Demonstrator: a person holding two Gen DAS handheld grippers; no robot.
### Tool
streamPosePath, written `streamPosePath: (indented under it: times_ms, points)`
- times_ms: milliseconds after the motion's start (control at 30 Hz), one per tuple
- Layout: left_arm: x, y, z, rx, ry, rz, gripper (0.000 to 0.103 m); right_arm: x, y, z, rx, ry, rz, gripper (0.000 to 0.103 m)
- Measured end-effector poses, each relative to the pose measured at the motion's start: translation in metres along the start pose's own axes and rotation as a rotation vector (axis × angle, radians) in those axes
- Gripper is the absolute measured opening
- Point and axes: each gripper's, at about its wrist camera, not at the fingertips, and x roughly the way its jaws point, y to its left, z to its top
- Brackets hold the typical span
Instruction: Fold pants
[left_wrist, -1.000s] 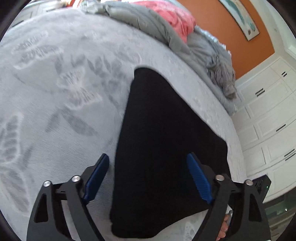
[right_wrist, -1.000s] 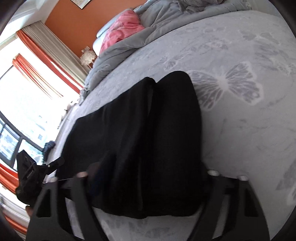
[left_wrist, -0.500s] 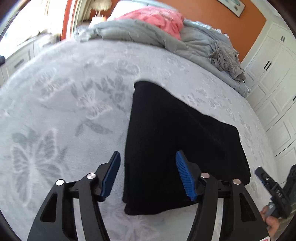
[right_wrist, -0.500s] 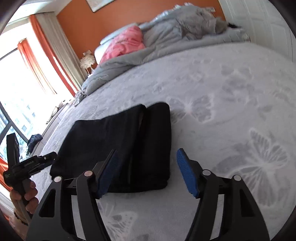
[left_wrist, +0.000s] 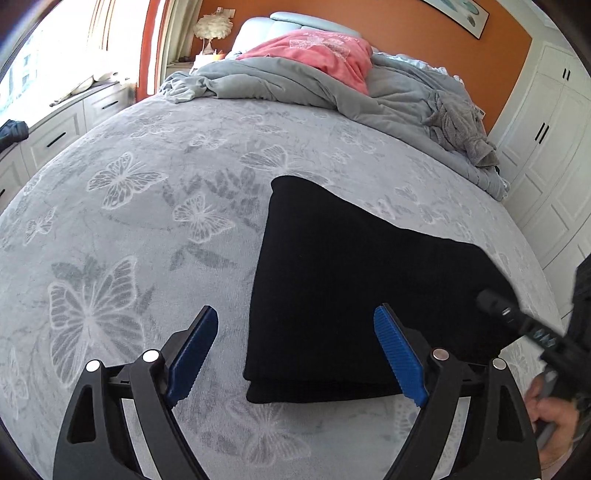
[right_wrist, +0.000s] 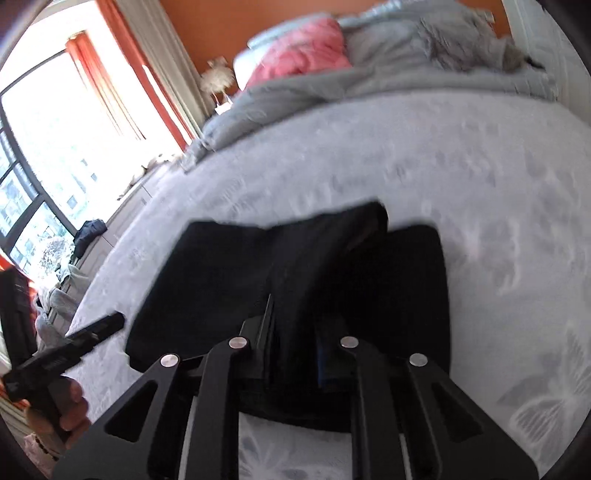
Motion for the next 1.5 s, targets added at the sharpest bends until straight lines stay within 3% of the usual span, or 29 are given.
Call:
streamPosePath:
  times_ms: [67, 100, 167, 200, 300, 367, 400, 433, 500, 533, 567, 600, 633, 667, 767, 867, 900, 933, 967, 1033, 1100, 1167, 1233, 1300, 1333, 1433, 1500]
  points:
    - [0.002, -0.002, 0.001, 0.017, -0.019, 0.000, 0.084, -0.010, -0.001, 0.004, -0.052, -0.044, -0.060, 0.016]
    - [0.007, -0.003, 0.001, 0.032, -0.018, 0.011, 0.084, 0.004, -0.015, -0.005, -0.038, 0.001, -0.107, 0.017]
    - [0.020, -0.004, -0.003, 0.035, -0.002, 0.019, 0.084, 0.050, -0.046, -0.037, 0.008, 0.179, -0.162, 0.017]
    - [0.027, -0.004, -0.005, 0.027, 0.017, 0.020, 0.084, 0.062, -0.056, -0.053, 0.021, 0.209, -0.169, 0.022]
    - [0.037, 0.005, -0.008, -0.020, 0.070, -0.031, 0.084, 0.024, -0.057, -0.044, 0.093, 0.087, -0.164, 0.031]
    - [0.029, 0.015, -0.005, -0.056, 0.041, -0.050, 0.084, 0.001, -0.059, -0.037, 0.105, 0.011, -0.170, 0.058]
    - [0.027, 0.020, -0.004, -0.076, 0.031, -0.052, 0.087, -0.001, -0.061, -0.038, 0.107, 0.002, -0.194, 0.081]
    - [0.029, 0.025, -0.002, -0.101, 0.035, -0.056, 0.087, 0.005, -0.064, -0.040, 0.123, 0.026, -0.200, 0.092]
    - [0.044, 0.031, -0.003, -0.152, 0.104, -0.098, 0.087, 0.032, -0.077, -0.051, 0.201, 0.132, -0.137, 0.092]
    - [0.054, 0.032, -0.004, -0.175, 0.148, -0.134, 0.087, 0.047, -0.082, -0.058, 0.249, 0.186, -0.099, 0.088]
    - [0.065, 0.032, -0.007, -0.202, 0.188, -0.182, 0.087, 0.058, -0.086, -0.064, 0.296, 0.207, -0.039, 0.075]
    - [0.075, 0.030, -0.010, -0.221, 0.213, -0.221, 0.084, 0.058, -0.088, -0.065, 0.339, 0.186, -0.002, 0.056]
    - [0.078, 0.028, -0.009, -0.216, 0.209, -0.226, 0.063, 0.054, -0.085, -0.060, 0.348, 0.178, 0.025, 0.038]
    - [0.077, 0.025, -0.007, -0.200, 0.211, -0.250, 0.043, 0.043, -0.079, -0.054, 0.338, 0.157, 0.036, 0.036]
    - [0.051, 0.020, 0.004, -0.178, 0.197, -0.284, 0.028, 0.007, -0.056, -0.044, 0.248, 0.107, 0.093, 0.034]
    - [0.032, 0.021, 0.000, -0.162, 0.210, -0.289, 0.033, 0.016, -0.058, -0.070, 0.203, 0.191, 0.027, 0.044]
    - [0.037, 0.020, -0.007, -0.156, 0.229, -0.258, 0.042, 0.030, -0.066, -0.084, 0.209, 0.249, -0.034, 0.055]
    - [0.045, 0.017, -0.015, -0.123, 0.244, -0.190, 0.046, 0.026, -0.071, -0.091, 0.240, 0.214, -0.017, 0.063]
    - [0.052, 0.014, -0.021, -0.087, 0.249, -0.135, 0.056, 0.013, -0.074, -0.092, 0.275, 0.176, -0.005, 0.062]
    - [0.041, 0.012, -0.029, -0.056, 0.189, -0.099, 0.060, -0.018, -0.060, -0.085, 0.245, 0.095, -0.058, 0.048]
    - [0.014, 0.006, -0.025, -0.022, 0.119, -0.090, 0.059, -0.038, -0.031, -0.075, 0.129, 0.038, -0.107, 0.035]
    - [-0.015, -0.005, -0.022, 0.031, 0.001, -0.045, 0.061, -0.045, -0.011, -0.068, 0.053, 0.000, -0.107, 0.000]
    - [-0.026, -0.021, -0.023, 0.100, -0.076, 0.015, 0.070, -0.029, -0.009, -0.066, 0.046, 0.027, -0.120, 0.000]
    - [-0.013, -0.034, -0.026, 0.162, -0.065, 0.061, 0.071, 0.000, -0.020, -0.076, 0.038, 0.100, -0.210, 0.000]
    - [0.000, -0.037, -0.030, 0.177, -0.042, 0.082, 0.071, 0.012, -0.030, -0.081, 0.057, 0.132, -0.203, 0.000]
    - [0.033, -0.034, -0.041, 0.193, 0.042, 0.141, 0.068, -0.013, -0.028, -0.073, 0.137, 0.091, -0.142, 0.001]
    - [0.031, -0.030, -0.047, 0.175, 0.033, 0.127, 0.068, -0.031, -0.008, -0.067, 0.066, 0.037, -0.144, 0.003]
